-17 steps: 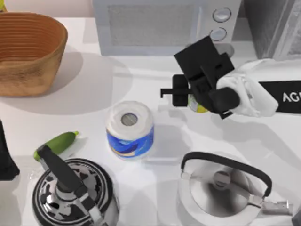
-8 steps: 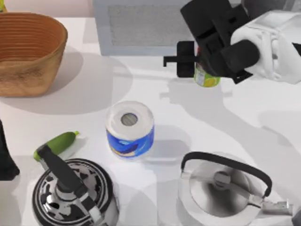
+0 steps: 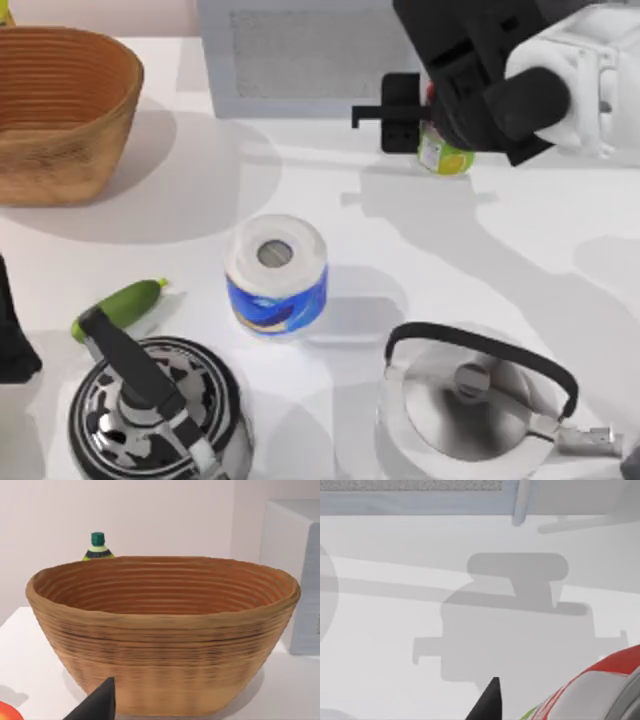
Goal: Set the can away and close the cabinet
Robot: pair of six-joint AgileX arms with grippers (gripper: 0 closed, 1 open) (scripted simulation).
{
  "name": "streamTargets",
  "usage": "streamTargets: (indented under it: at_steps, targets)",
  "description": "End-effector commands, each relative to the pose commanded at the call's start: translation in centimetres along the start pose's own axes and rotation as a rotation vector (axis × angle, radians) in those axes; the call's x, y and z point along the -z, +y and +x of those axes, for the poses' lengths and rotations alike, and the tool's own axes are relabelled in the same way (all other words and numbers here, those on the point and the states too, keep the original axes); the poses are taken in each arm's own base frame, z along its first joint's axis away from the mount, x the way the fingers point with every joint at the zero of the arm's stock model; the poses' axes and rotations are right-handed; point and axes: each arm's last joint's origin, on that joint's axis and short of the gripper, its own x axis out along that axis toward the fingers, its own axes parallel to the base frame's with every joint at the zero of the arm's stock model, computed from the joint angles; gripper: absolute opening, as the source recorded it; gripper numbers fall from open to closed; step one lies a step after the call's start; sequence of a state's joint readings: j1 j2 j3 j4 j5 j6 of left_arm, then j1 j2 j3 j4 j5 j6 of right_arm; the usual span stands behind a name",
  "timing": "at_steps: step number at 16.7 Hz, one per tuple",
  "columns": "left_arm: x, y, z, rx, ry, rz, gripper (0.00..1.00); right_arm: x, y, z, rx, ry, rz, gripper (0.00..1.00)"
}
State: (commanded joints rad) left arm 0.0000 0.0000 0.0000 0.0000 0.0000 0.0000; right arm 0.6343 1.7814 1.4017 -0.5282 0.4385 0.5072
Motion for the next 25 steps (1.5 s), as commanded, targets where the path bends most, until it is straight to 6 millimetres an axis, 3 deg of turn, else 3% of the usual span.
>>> streamTargets:
  at_steps: [4, 8, 11, 14, 16, 20, 25]
  targets:
    - [0.0, 0.0, 0.0, 0.0, 0.0, 0.0, 1.0, 0.1, -3.2, -2.3, -0.03, -0.049, 0.062, 0.0]
    - [0.0, 0.0, 0.0, 0.0, 0.0, 0.0, 1.0, 1.7, -9.4, -7.1, -0.095, -0.175, 0.154, 0.0]
    - [0.0, 0.0, 0.0, 0.0, 0.0, 0.0, 1.0, 4.9, -14.4, -11.2, -0.152, -0.331, 0.202, 0.0]
    - [0.0, 0.0, 0.0, 0.0, 0.0, 0.0, 1.0, 9.9, -18.3, -13.5, -0.18, -0.508, 0.197, 0.0]
    - [0.0, 0.0, 0.0, 0.0, 0.0, 0.0, 1.0, 13.4, -20.0, -13.3, -0.167, -0.611, 0.162, 0.0]
    - [0.0, 0.0, 0.0, 0.0, 0.0, 0.0, 1.0, 18.8, -21.9, -10.7, -0.083, -0.741, 0.062, 0.0]
    - [0.0, 0.0, 0.0, 0.0, 0.0, 0.0, 1.0, 21.2, -22.7, -8.7, -0.008, -0.793, -0.008, 0.0]
